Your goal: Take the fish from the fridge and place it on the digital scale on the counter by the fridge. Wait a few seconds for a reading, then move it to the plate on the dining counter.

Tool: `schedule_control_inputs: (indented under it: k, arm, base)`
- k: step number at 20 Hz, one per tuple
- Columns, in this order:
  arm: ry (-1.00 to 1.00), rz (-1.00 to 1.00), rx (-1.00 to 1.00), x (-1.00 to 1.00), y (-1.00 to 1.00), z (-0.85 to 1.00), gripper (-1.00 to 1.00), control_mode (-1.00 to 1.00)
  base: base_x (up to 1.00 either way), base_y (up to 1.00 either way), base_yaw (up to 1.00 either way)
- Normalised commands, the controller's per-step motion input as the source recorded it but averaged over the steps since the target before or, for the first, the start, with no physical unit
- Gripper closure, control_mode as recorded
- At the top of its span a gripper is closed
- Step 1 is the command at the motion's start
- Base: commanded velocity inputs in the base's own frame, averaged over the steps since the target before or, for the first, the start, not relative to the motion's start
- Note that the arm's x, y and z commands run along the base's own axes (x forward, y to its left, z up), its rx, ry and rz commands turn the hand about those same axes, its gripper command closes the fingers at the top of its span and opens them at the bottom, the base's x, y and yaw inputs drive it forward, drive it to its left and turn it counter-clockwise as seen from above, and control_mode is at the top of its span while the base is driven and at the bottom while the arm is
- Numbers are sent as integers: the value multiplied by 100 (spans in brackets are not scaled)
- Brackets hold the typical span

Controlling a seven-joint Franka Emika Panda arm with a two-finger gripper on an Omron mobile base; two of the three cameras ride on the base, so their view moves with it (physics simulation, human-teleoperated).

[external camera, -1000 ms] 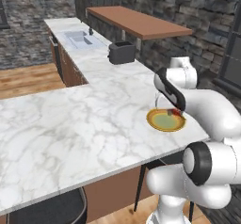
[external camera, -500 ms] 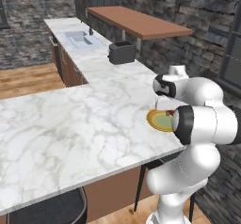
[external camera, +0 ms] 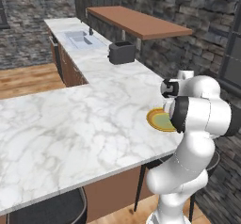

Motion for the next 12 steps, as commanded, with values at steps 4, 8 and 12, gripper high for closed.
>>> schedule_control_inputs:
  k: [4,8,12]
  arm:
    - [-13,3,0,11,0,-34,100,-100]
    - [-11,3,0,13,3,-31,100,-100]
    - [-8,2,0,34,5,-28,100,-100]
  base:
    - [0,0,0]
    - [0,0,0]
    - [0,0,0]
